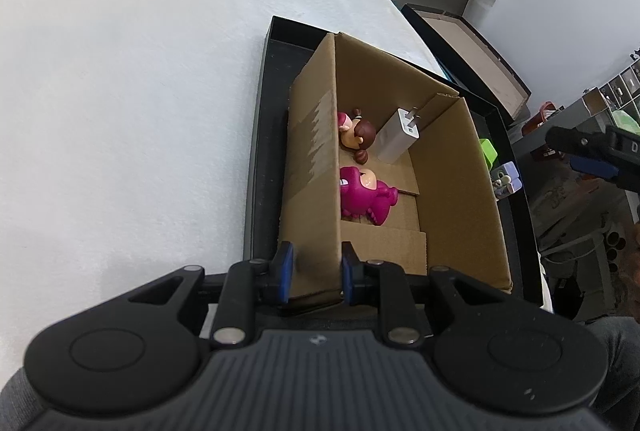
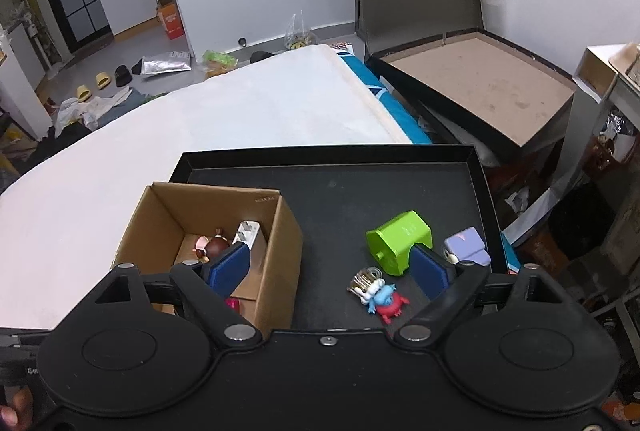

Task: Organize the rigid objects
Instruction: 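Move the right gripper back over the blue-and-red mug figure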

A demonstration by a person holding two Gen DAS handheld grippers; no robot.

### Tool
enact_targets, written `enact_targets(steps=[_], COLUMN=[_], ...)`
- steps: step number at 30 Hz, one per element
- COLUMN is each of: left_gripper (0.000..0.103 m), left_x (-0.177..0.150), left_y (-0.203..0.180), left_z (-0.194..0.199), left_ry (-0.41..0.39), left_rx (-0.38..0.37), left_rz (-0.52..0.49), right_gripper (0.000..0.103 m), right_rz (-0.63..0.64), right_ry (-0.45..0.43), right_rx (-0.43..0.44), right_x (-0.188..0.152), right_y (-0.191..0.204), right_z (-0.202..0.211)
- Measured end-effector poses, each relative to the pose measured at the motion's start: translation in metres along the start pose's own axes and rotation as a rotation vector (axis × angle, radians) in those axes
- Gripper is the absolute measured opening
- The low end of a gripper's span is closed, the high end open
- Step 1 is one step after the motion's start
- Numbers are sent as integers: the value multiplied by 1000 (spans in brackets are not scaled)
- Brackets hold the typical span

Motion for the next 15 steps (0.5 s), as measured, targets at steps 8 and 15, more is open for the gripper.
enact_targets(steps=[8,15], left_gripper=[23,23], left_x=[-1,0], left_y=[-3,-3], left_z=[1,1], left_ry=[-4,-2], left_rx=[14,21], left_rz=[-3,-2], right_gripper=[96,103], right_rz=[-22,-41], right_ry=[10,28], right_rx=[1,-4], right_x=[-6,-11], right_y=[-21,-42], right_z=[4,3])
Point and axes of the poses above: each gripper's, at about its wrist camera, not at the fingertips, and z roughly against the way its jaws point, y to its left, x to its top, the point moved 2 cm from there along -z, roughly the way its jaws point, and after that the axes turned 2 degrees about y, right-handed, at the moved point
